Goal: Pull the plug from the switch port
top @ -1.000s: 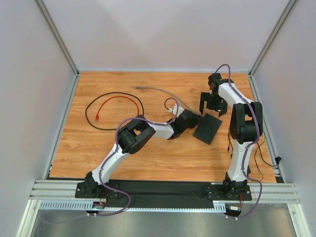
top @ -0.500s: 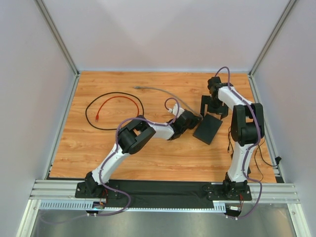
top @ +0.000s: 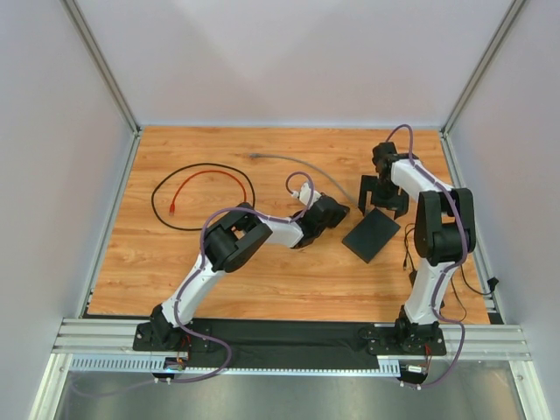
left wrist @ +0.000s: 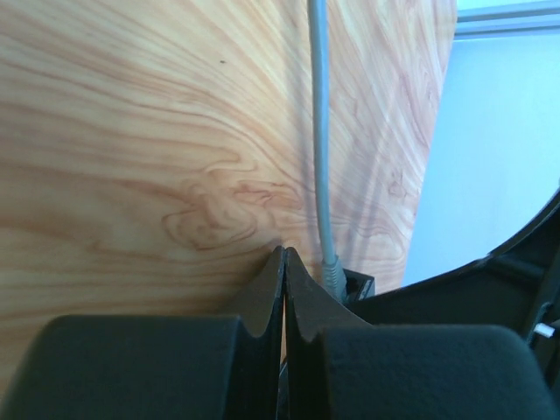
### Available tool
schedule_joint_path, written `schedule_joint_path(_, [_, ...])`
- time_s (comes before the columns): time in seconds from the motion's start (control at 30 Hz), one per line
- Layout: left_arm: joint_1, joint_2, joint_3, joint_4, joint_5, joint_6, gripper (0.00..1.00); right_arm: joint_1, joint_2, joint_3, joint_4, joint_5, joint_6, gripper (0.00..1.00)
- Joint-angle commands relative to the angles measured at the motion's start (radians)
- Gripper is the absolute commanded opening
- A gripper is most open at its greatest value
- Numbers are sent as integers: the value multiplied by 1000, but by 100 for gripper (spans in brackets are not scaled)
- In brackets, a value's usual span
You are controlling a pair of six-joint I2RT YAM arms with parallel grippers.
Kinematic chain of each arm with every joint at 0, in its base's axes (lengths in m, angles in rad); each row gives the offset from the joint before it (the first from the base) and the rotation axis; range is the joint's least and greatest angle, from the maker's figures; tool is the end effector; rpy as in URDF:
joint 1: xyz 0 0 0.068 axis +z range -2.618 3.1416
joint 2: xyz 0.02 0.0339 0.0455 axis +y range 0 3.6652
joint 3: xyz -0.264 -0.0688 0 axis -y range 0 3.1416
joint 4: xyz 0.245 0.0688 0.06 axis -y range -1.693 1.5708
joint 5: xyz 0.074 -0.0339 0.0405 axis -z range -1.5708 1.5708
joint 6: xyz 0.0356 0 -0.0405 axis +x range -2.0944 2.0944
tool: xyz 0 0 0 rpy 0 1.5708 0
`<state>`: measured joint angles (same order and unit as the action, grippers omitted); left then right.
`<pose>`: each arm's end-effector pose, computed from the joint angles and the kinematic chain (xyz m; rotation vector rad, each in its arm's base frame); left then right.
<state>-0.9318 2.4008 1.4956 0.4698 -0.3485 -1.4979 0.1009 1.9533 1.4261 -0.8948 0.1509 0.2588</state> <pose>0.3144 -0.4027 0.0907 -0.8442 2.0257 -1.1698 0.3753 0.0326 0.1790 0.2503 2.9525 -0.1809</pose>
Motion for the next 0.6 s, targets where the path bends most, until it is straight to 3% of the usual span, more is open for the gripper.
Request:
schedule_joint_path(0.0, [-2,-54,-58,-14,-12,33,4,-9,-68,48,46,-24,37,100])
schedule_joint_path(0.3, [14,-117,-118,42,72,103,30,-70,-247,-150,135,-59,123,100])
schedule_joint_path(0.43, [31,-132,-143,84,147,120,50,-177,-347,-331,241,-212,212,87])
schedule_joint_path(0.57, [37,-149,-156,87,178,136,55,-190,-387,-417,284,-212,272,84])
